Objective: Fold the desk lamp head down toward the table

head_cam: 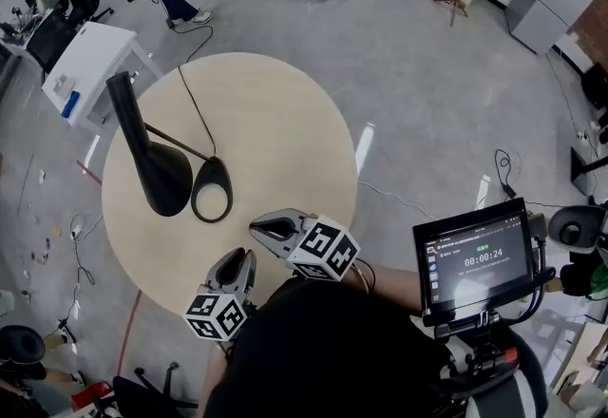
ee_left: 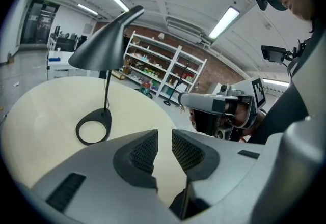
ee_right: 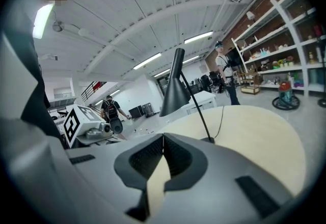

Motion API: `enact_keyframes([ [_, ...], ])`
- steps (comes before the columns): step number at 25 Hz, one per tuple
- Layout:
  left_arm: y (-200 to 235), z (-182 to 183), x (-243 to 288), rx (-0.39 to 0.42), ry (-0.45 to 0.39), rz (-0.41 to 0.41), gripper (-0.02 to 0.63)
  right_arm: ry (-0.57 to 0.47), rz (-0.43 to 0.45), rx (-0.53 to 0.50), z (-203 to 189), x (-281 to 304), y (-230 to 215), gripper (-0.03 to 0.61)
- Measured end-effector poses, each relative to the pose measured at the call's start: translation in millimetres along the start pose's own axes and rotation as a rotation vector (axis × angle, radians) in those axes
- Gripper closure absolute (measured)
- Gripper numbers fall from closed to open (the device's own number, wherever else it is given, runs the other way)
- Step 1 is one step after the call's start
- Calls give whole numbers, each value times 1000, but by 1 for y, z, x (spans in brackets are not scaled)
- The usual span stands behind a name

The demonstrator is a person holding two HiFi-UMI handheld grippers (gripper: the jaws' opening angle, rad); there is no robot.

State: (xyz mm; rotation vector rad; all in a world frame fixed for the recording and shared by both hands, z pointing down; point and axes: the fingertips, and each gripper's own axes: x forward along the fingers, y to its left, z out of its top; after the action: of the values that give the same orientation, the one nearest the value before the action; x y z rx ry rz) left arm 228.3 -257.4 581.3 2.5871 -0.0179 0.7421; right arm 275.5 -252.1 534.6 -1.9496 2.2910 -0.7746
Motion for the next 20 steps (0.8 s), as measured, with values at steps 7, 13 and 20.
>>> enact_keyframes([
  [7,-2,-6,1,-15,-2,8,520,13,8,-10,-3,-3,2,574],
  [13,-23,-8,5,-15,-1,8,520,10,7,-12,-4,-26,2,574],
  [20,-10,-12,-9,-65,-41,45,518,23,12,-17,-9,-20,11,574],
])
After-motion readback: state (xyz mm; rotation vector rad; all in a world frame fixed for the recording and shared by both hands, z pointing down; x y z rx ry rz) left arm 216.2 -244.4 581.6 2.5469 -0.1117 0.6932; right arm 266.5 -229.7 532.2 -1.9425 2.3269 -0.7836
